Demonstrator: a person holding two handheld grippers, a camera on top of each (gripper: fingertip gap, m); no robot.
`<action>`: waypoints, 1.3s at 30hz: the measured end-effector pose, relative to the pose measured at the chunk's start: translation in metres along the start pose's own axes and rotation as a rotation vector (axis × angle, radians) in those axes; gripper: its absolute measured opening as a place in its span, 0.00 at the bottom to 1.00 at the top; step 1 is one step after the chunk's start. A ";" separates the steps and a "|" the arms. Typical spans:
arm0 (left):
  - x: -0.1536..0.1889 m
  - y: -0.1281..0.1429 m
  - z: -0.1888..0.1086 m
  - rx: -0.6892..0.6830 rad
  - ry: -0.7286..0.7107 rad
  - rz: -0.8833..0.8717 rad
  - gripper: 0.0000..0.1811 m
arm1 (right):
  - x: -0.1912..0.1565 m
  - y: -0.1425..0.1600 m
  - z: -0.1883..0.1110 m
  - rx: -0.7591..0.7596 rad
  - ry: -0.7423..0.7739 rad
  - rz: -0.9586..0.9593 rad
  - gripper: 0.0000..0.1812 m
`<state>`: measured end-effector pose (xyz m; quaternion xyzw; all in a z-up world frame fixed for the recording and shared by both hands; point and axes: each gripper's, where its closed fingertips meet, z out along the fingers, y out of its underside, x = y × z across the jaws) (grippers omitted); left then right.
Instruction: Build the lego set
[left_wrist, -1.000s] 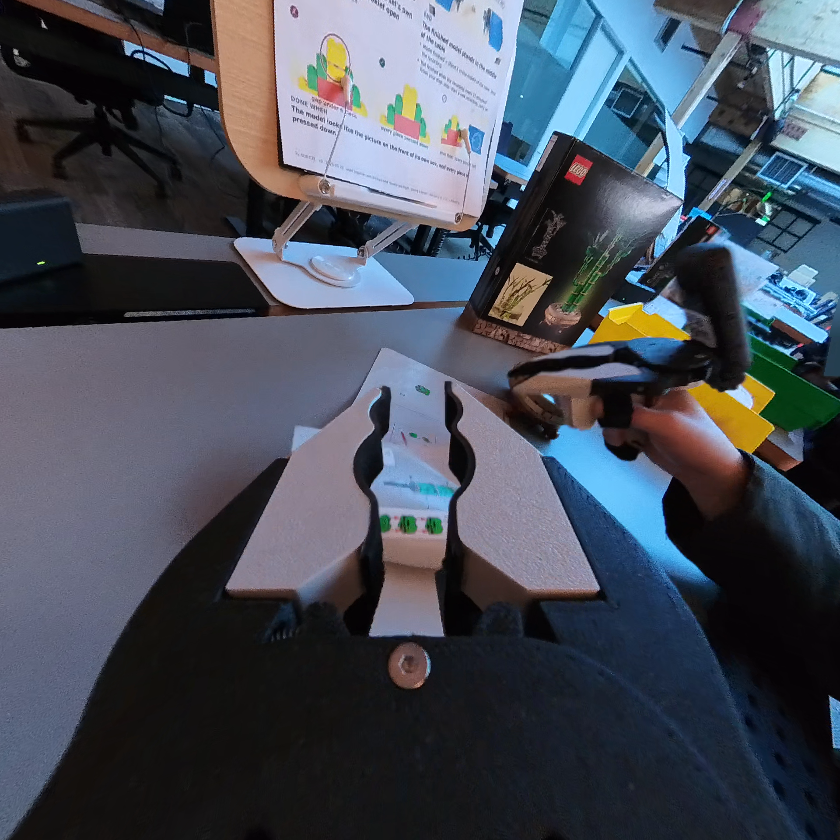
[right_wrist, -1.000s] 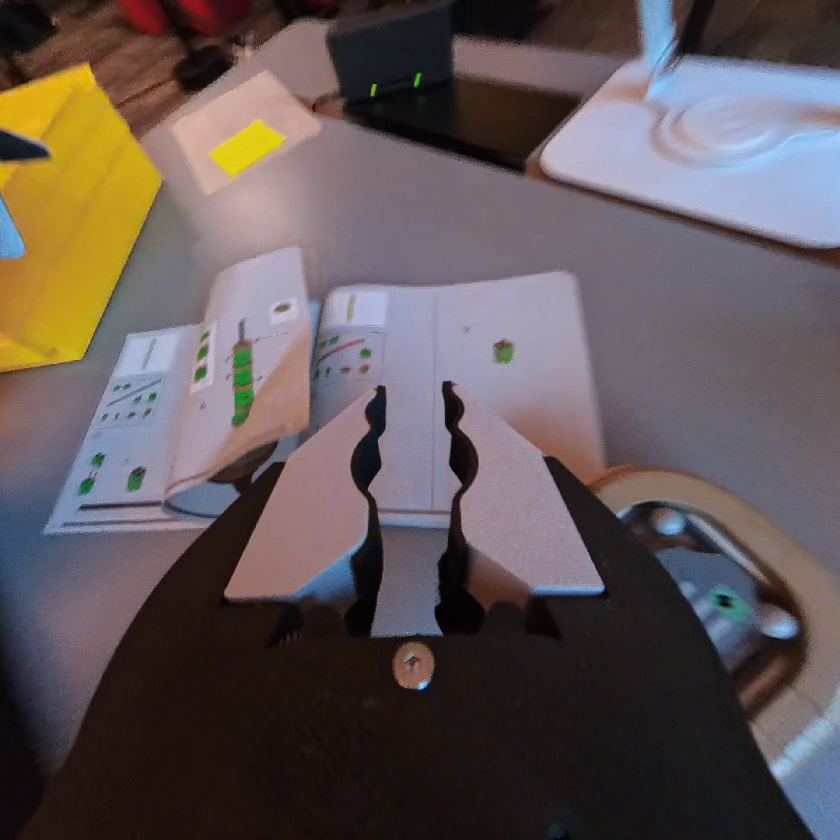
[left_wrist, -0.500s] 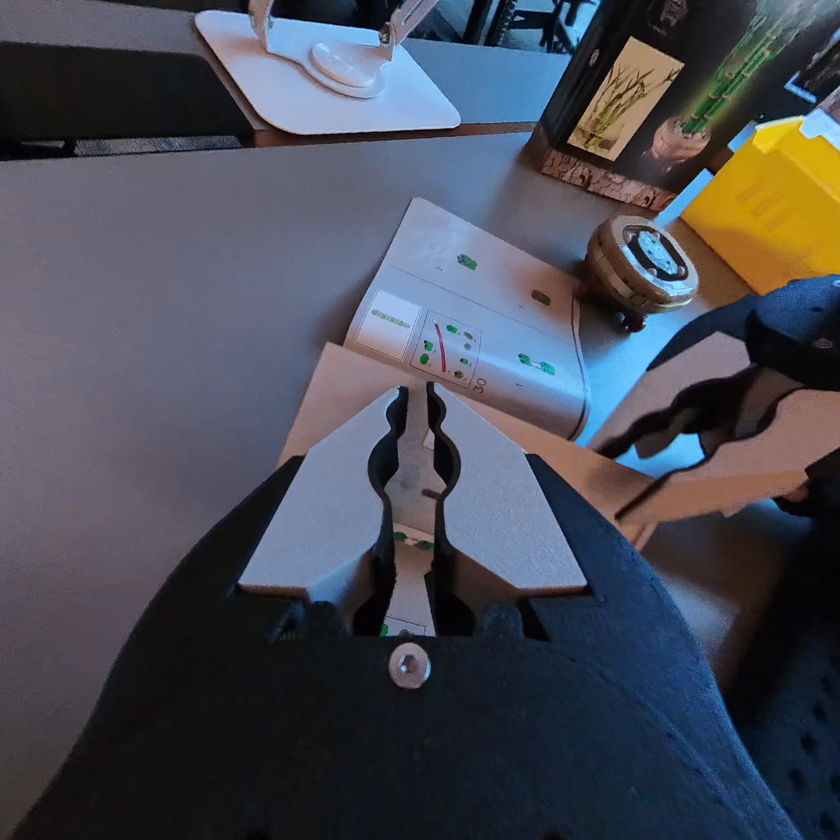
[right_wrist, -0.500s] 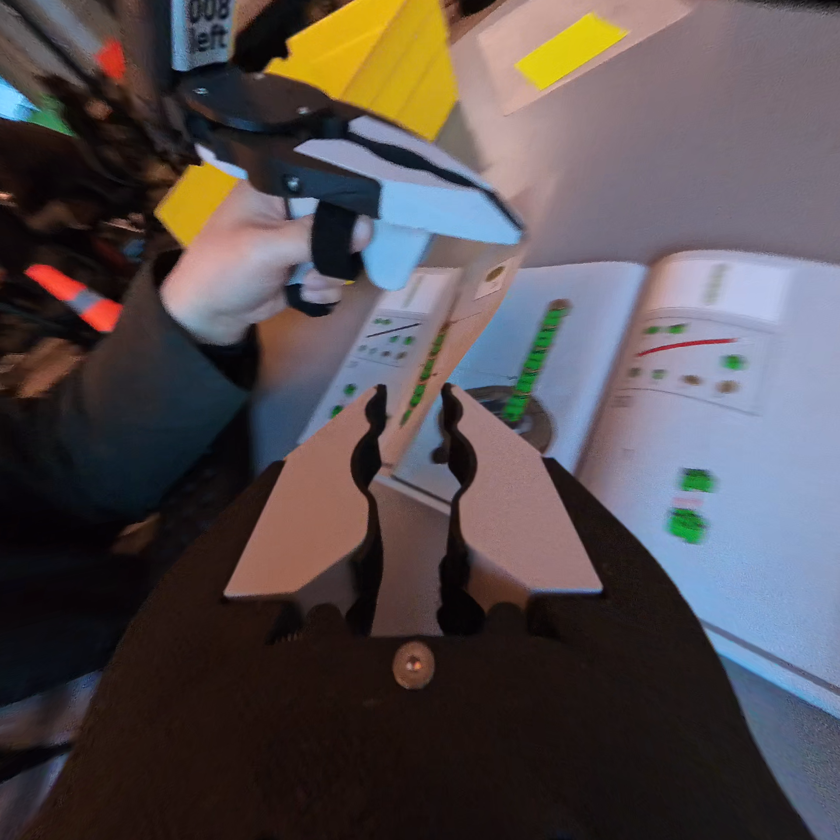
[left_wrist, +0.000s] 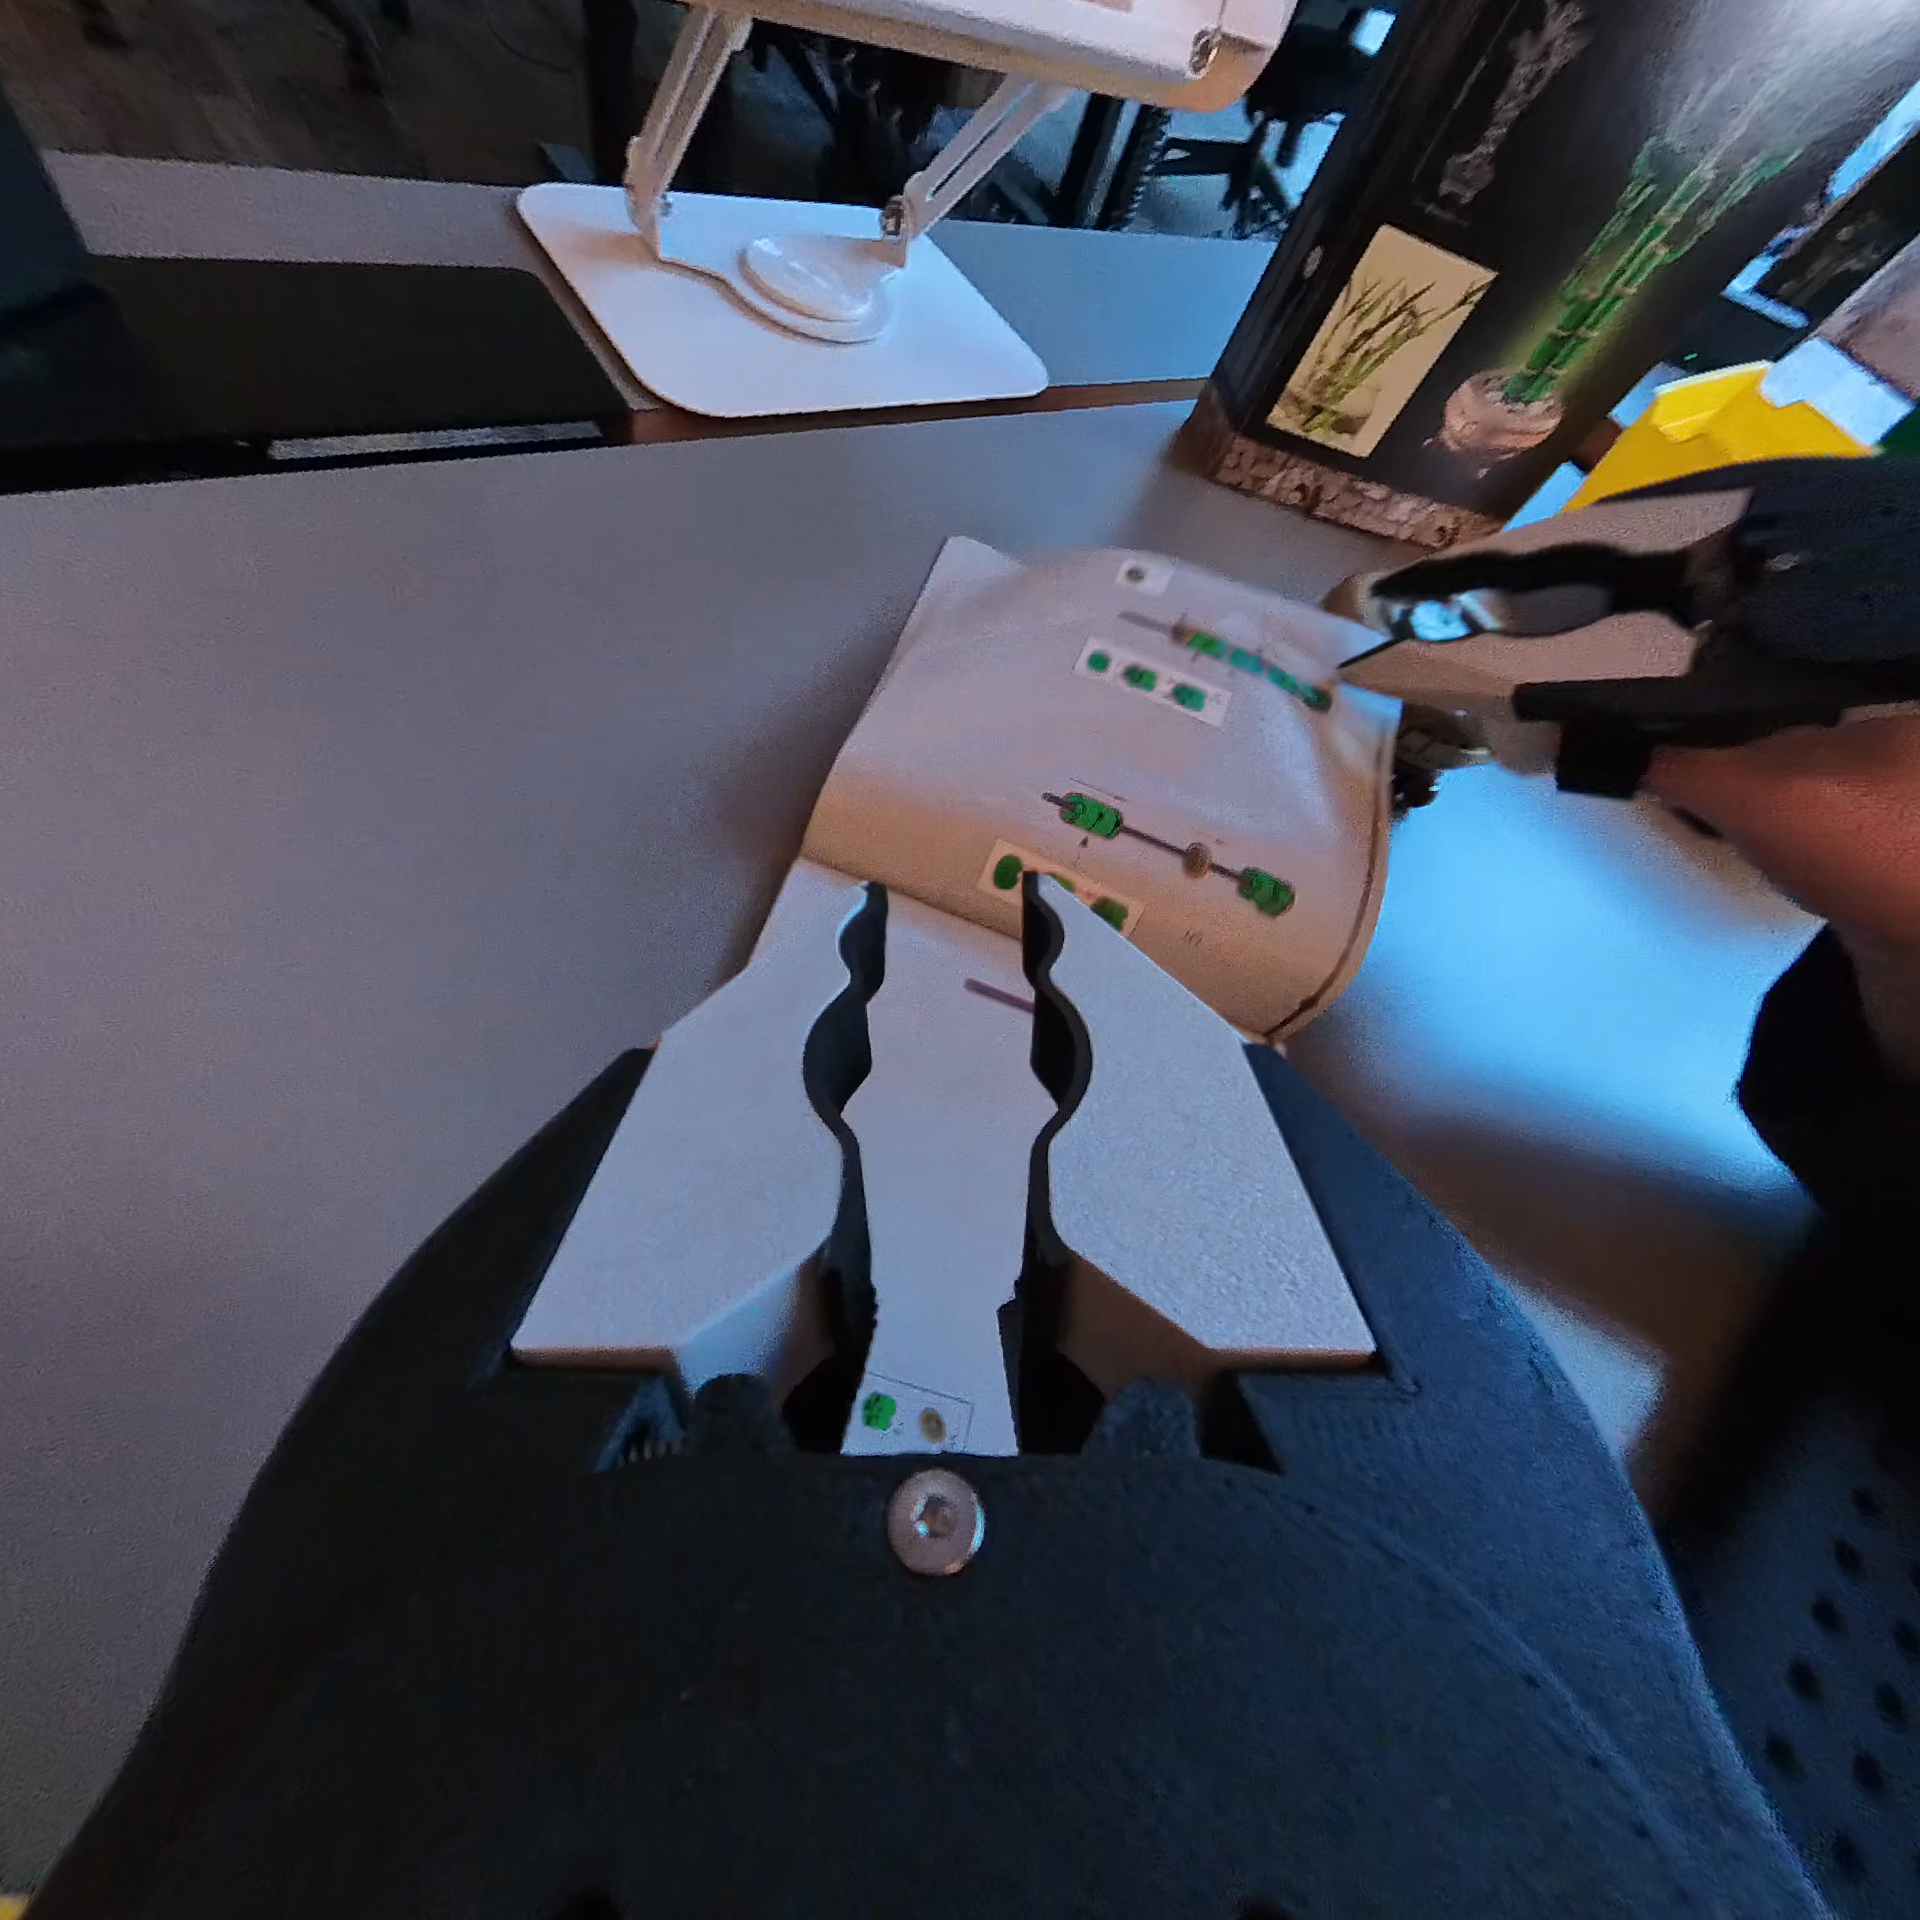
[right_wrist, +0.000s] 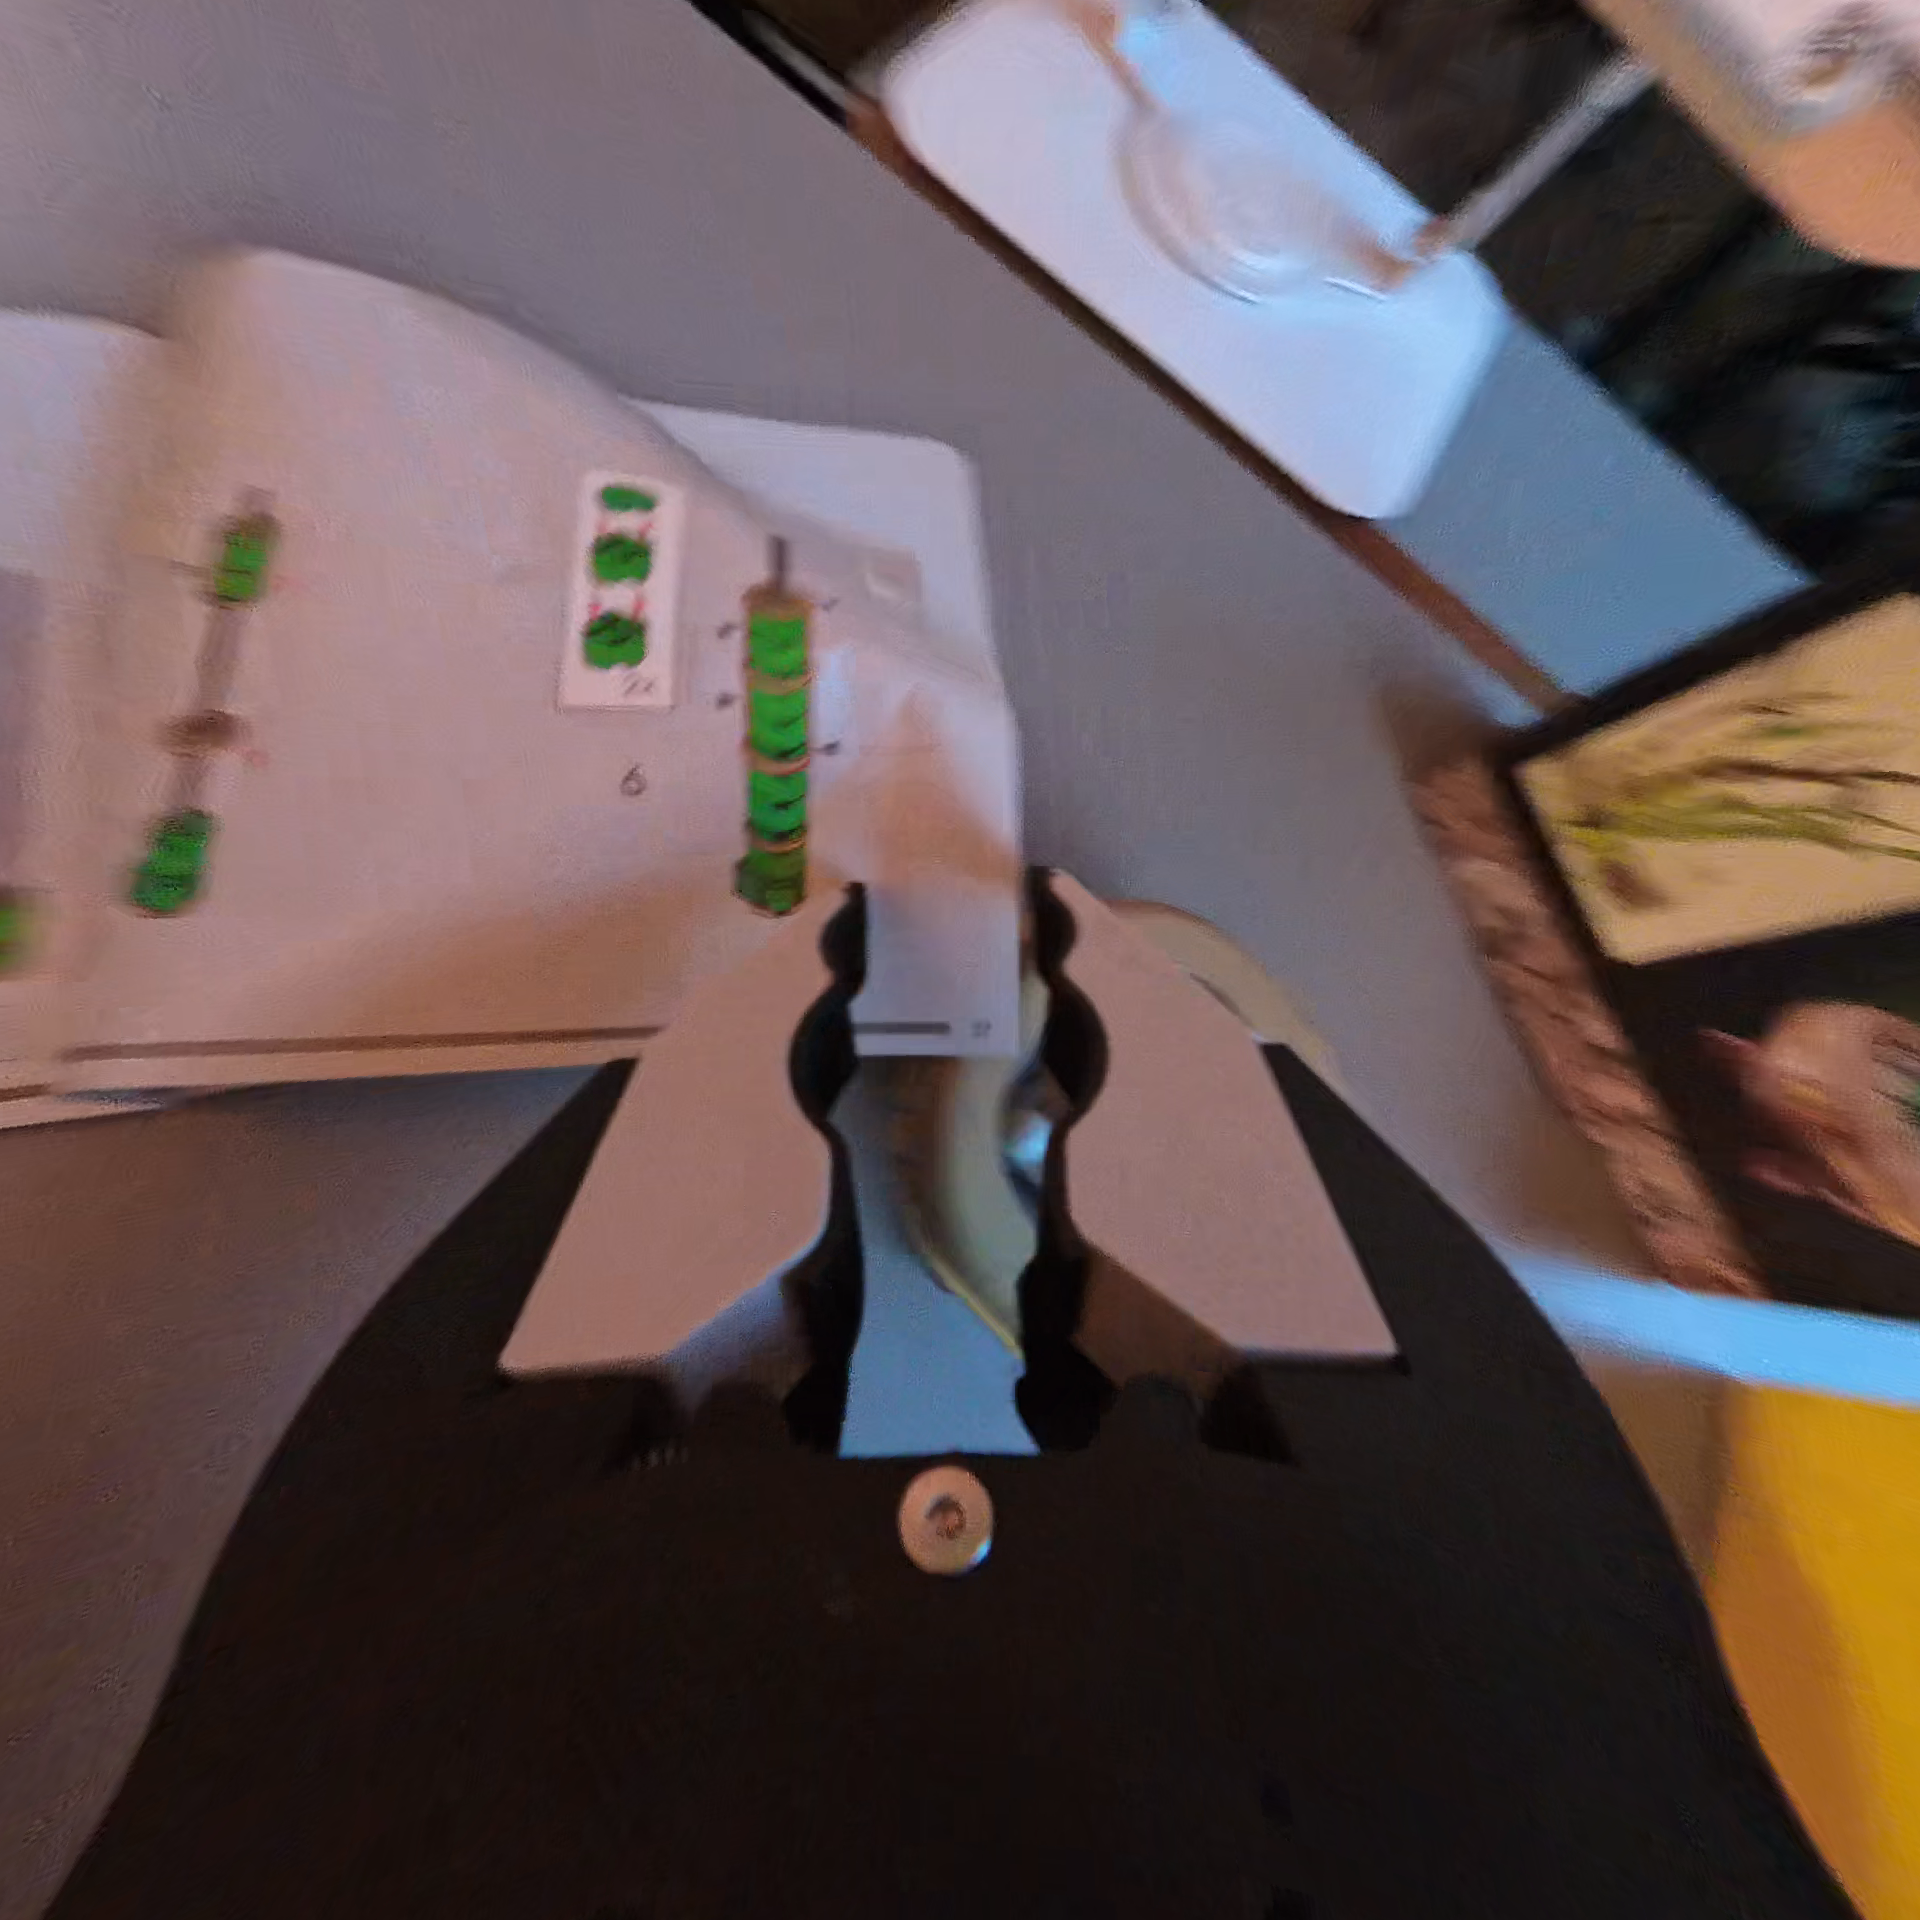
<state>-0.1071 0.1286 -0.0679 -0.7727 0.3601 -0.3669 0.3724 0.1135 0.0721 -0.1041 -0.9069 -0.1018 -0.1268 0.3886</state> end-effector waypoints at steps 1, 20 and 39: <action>-0.001 0.000 -0.001 -0.004 -0.016 0.014 0.14 | 0.008 0.001 -0.001 -0.007 0.050 -0.023 0.20; 0.001 -0.001 -0.002 0.007 0.043 -0.045 0.14 | -0.313 0.004 -0.069 0.404 -1.029 -0.790 0.19; 0.001 0.003 0.000 -0.016 0.048 -0.050 0.14 | -0.299 -0.009 -0.070 0.442 -1.015 -0.708 0.09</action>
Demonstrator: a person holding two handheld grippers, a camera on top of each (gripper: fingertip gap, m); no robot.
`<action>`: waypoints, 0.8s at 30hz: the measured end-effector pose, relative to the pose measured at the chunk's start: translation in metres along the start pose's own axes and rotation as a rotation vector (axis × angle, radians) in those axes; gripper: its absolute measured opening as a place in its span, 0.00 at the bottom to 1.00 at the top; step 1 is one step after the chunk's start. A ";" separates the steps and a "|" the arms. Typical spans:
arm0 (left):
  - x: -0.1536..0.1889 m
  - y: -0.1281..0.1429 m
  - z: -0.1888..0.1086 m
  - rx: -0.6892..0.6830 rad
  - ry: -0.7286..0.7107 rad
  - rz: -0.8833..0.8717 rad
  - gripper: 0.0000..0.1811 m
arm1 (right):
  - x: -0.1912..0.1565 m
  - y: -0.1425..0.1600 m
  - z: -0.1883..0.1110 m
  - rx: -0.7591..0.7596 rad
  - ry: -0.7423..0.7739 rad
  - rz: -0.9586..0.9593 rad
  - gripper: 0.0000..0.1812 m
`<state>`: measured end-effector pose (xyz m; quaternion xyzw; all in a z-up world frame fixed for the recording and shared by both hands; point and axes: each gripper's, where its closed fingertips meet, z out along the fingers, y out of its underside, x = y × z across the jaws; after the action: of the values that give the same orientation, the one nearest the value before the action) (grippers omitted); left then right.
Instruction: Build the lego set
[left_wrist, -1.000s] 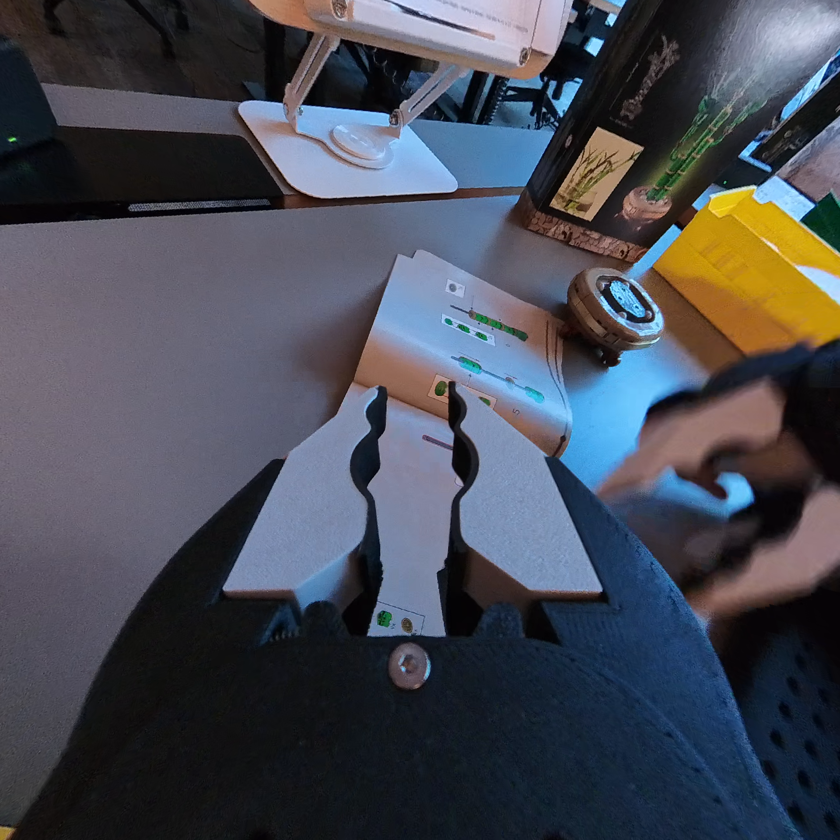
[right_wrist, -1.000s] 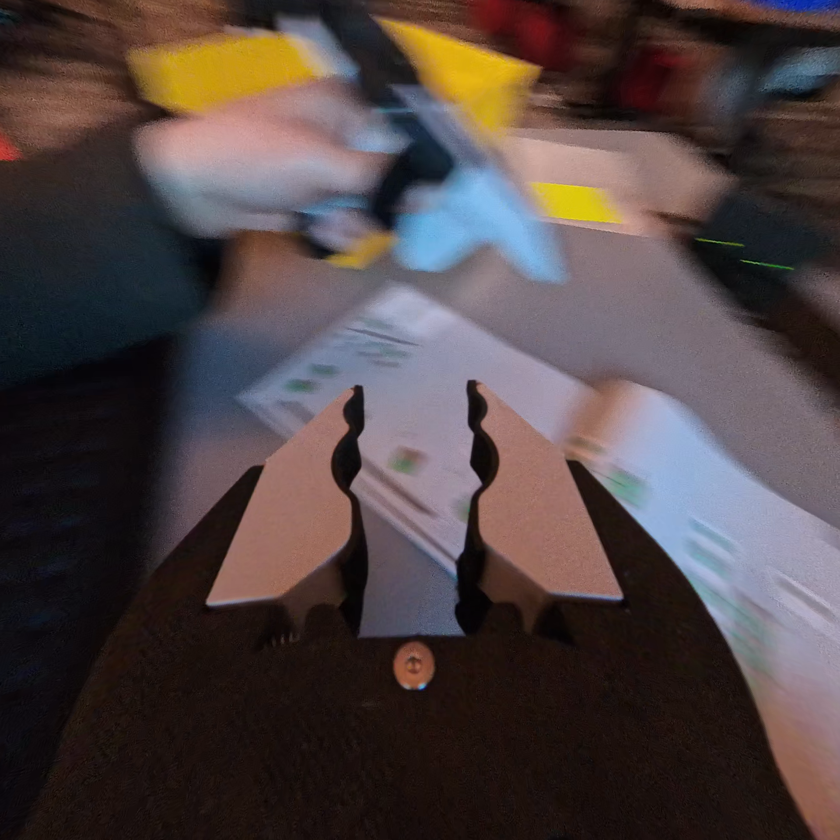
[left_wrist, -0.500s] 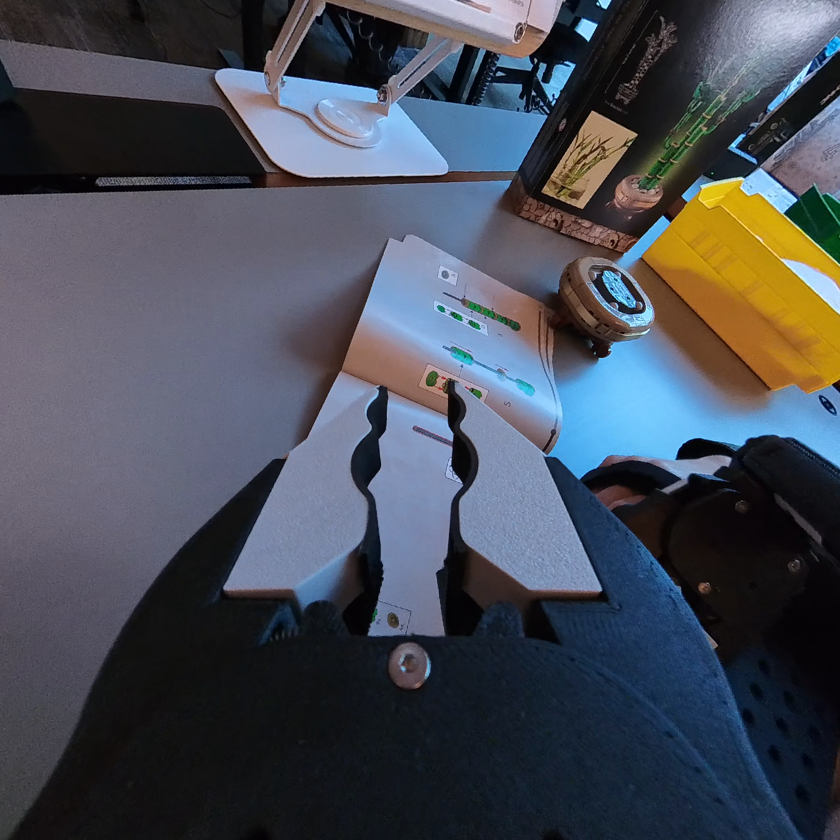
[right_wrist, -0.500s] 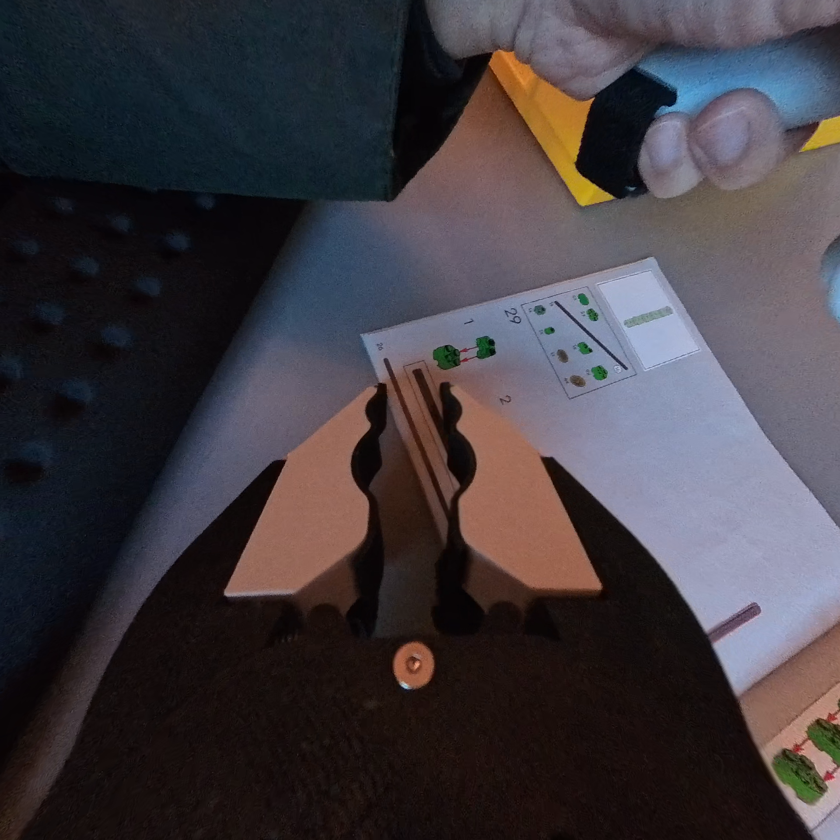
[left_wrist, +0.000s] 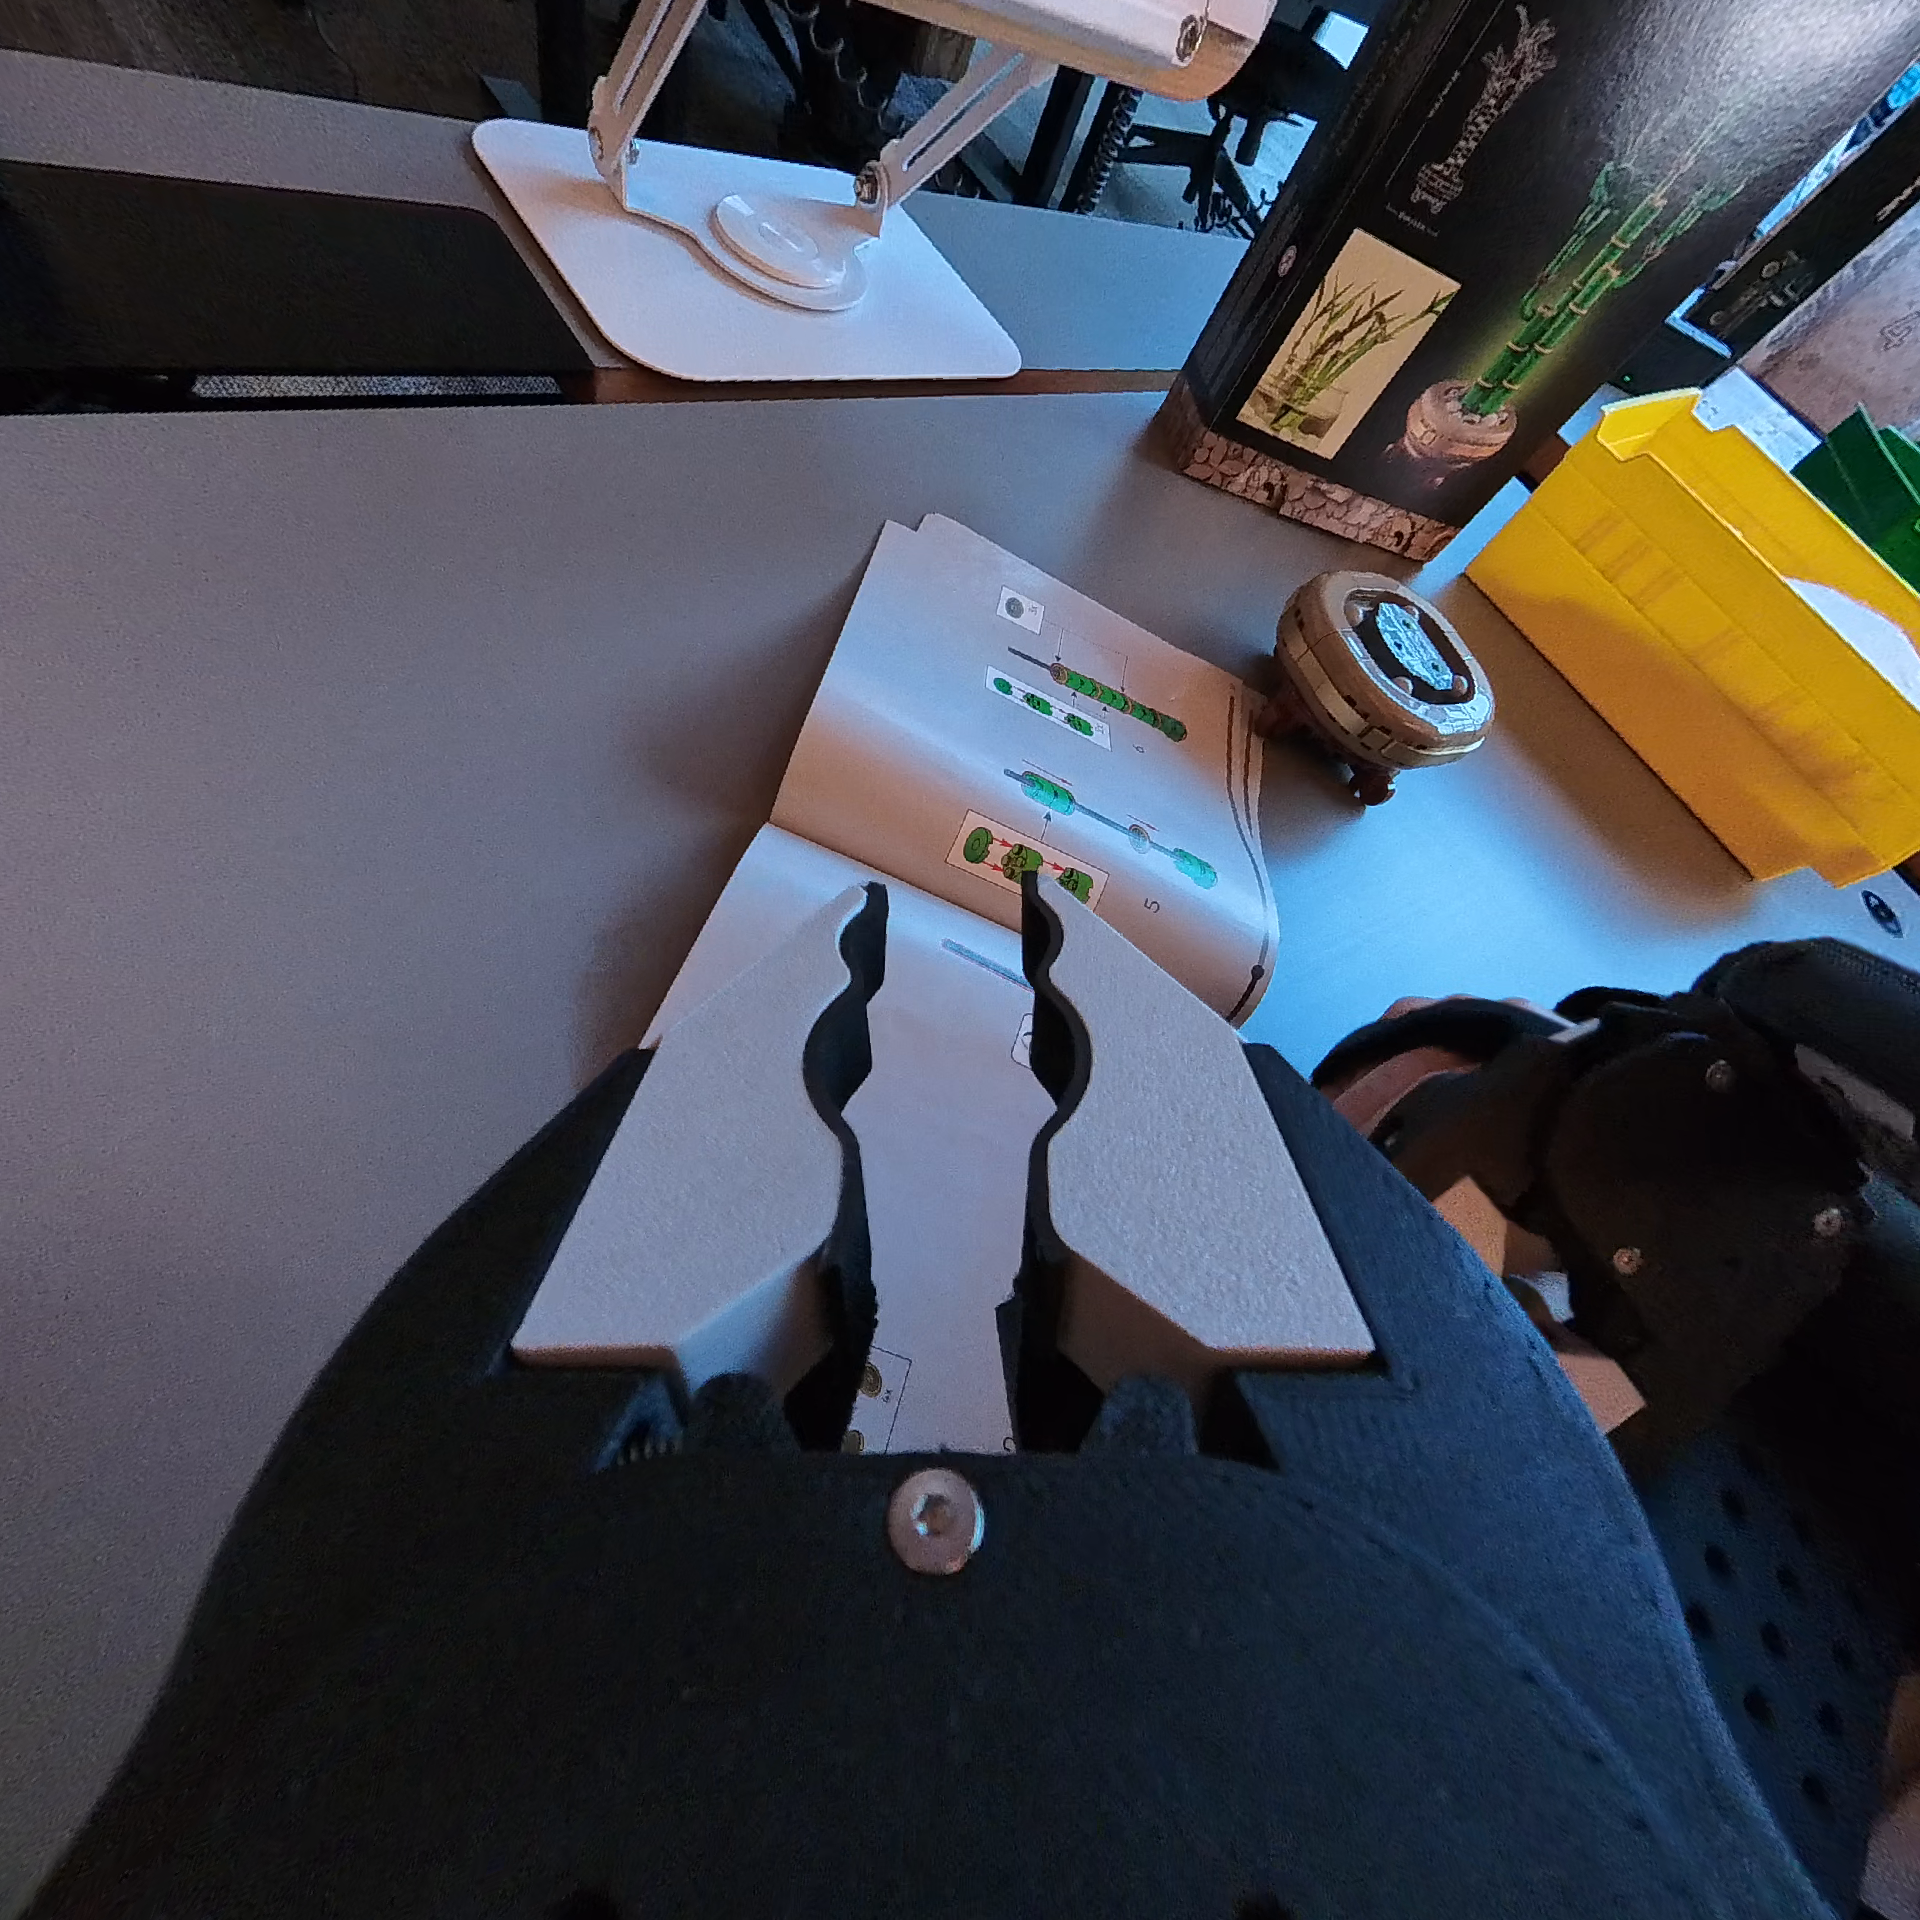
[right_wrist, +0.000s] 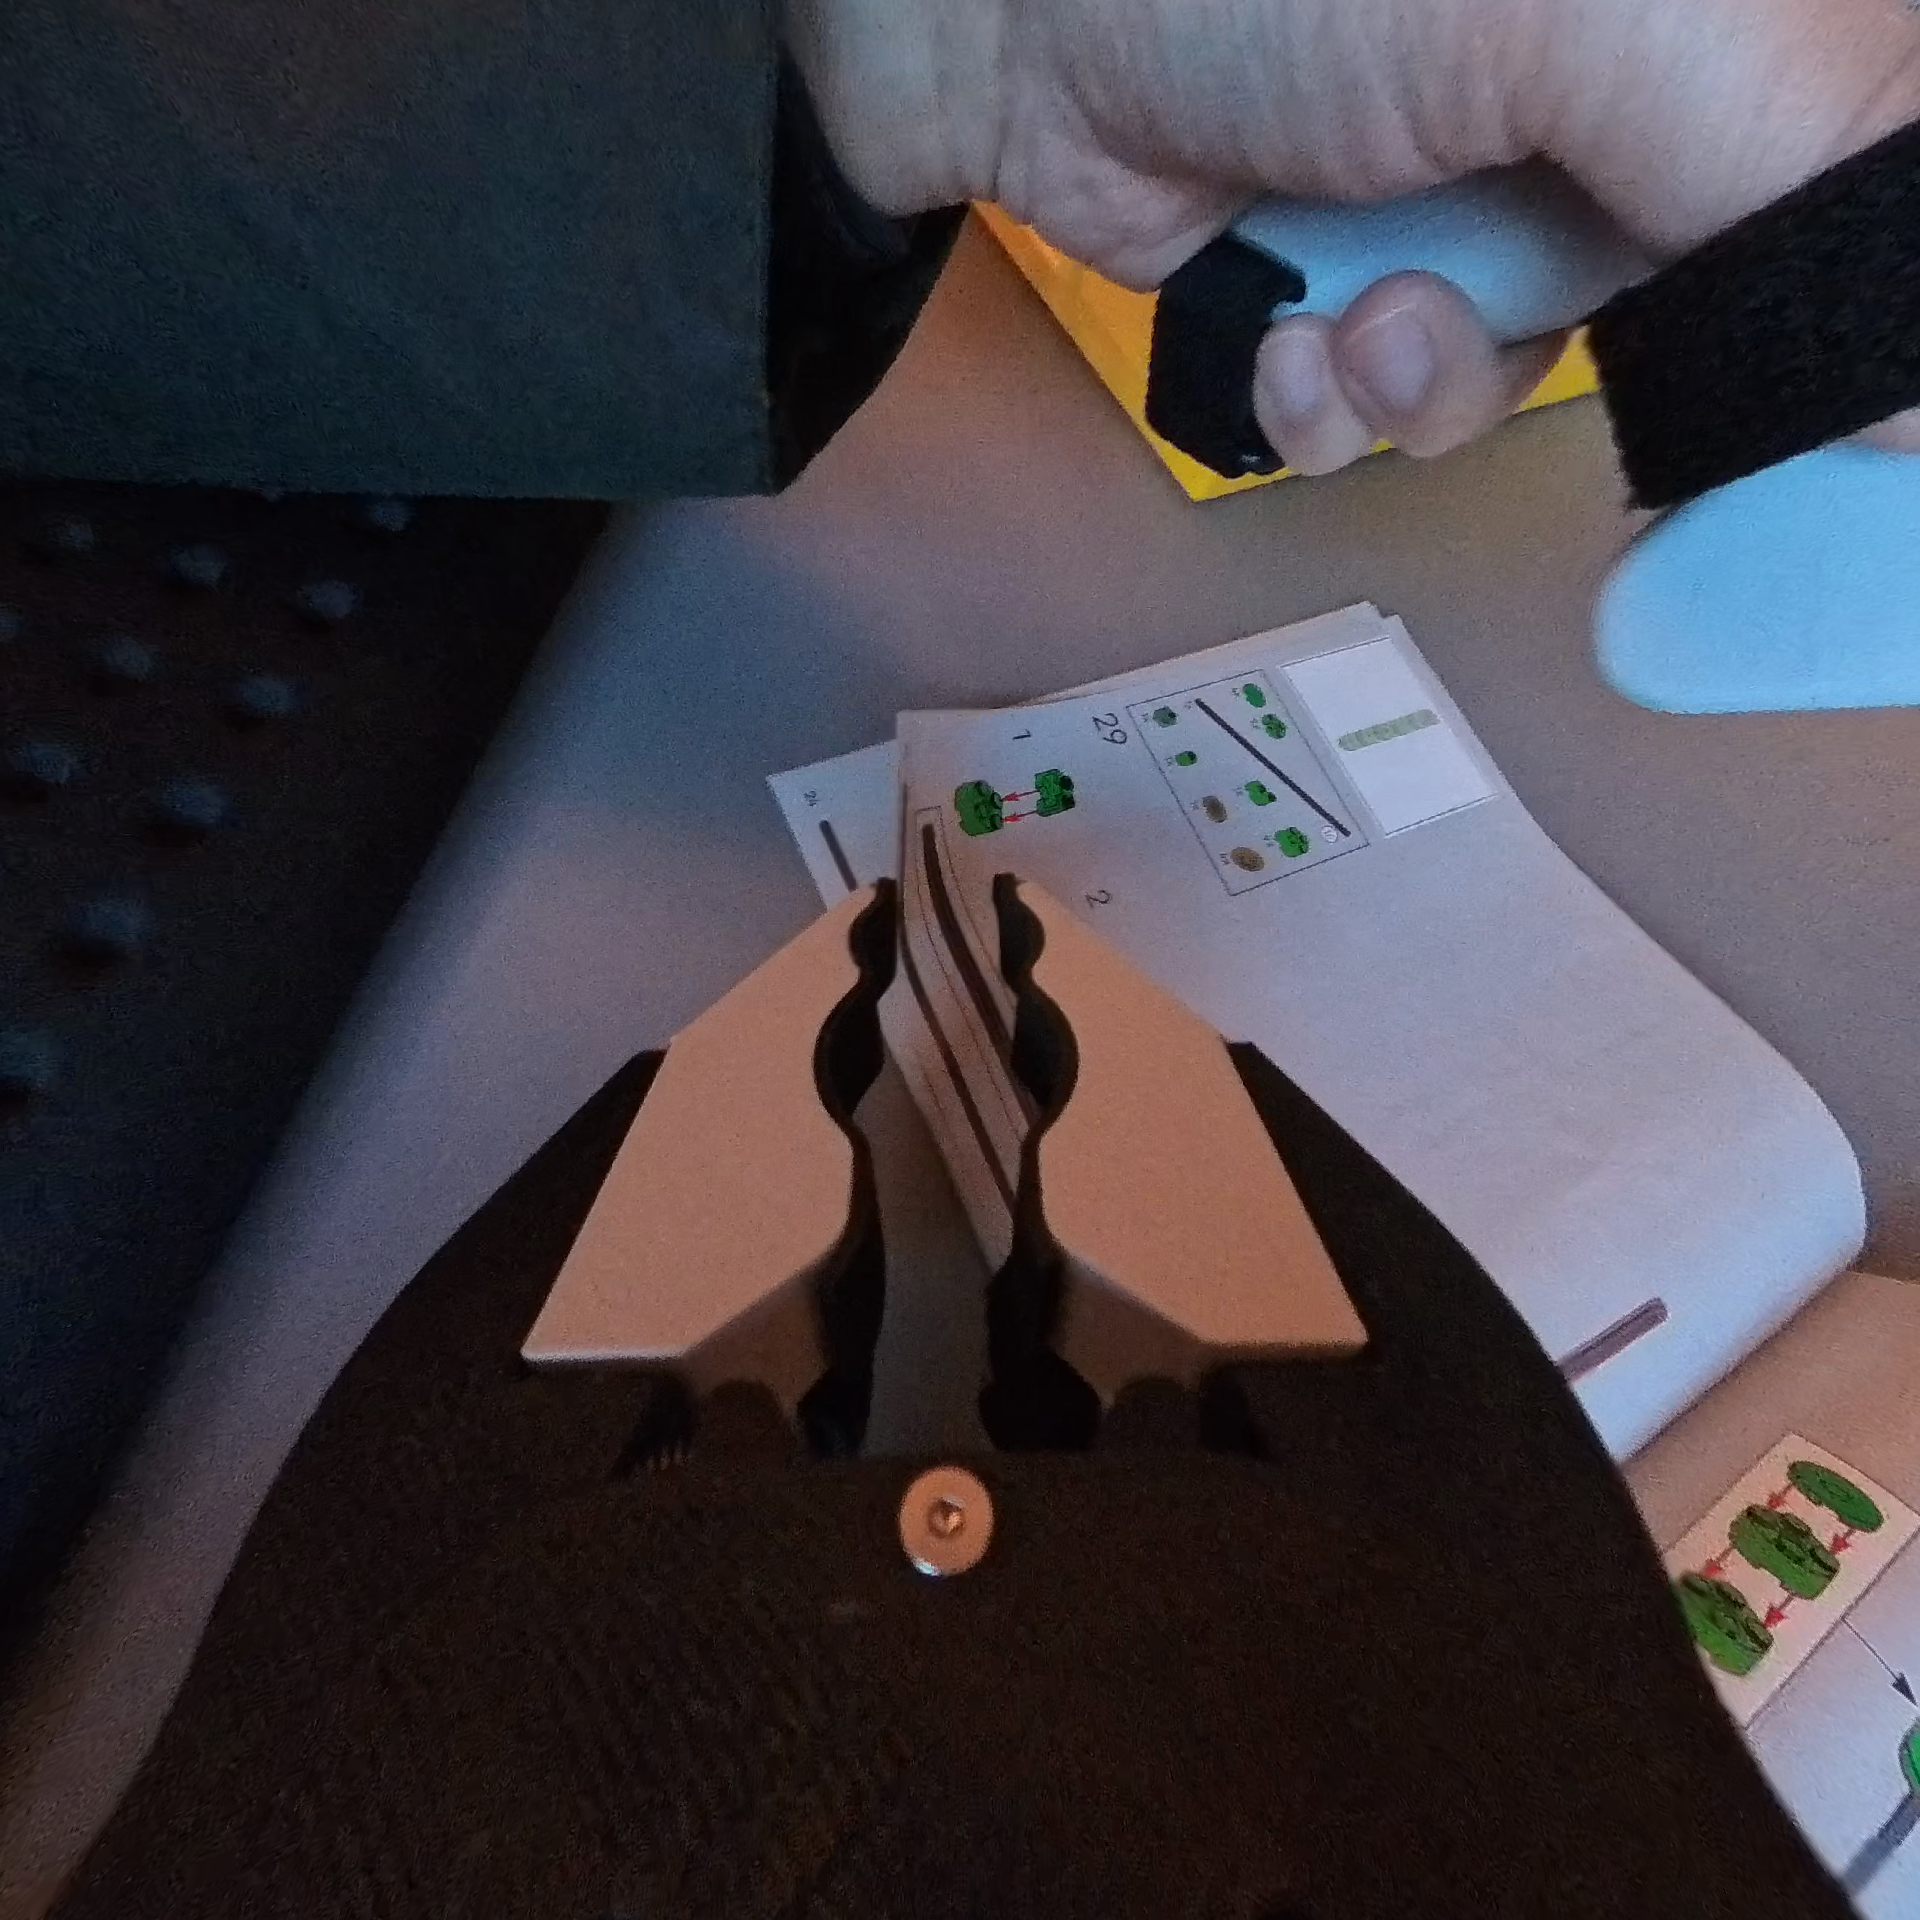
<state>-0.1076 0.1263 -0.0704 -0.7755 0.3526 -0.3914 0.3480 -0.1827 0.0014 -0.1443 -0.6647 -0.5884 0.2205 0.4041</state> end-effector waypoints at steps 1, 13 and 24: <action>0.000 0.000 0.000 -0.001 0.000 -0.001 0.14 | 0.002 -0.001 -0.002 0.009 0.005 0.006 0.09; 0.000 -0.004 -0.004 0.024 0.022 -0.024 0.13 | 0.014 -0.011 -0.023 0.095 -0.010 0.139 0.00; 0.010 -0.025 -0.019 0.149 0.122 -0.075 0.14 | 0.043 -0.013 -0.035 0.162 0.130 0.369 0.24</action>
<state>-0.1120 0.1257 -0.0373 -0.7349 0.3137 -0.4756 0.3679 -0.1547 0.0329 -0.1065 -0.7394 -0.4095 0.2940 0.4462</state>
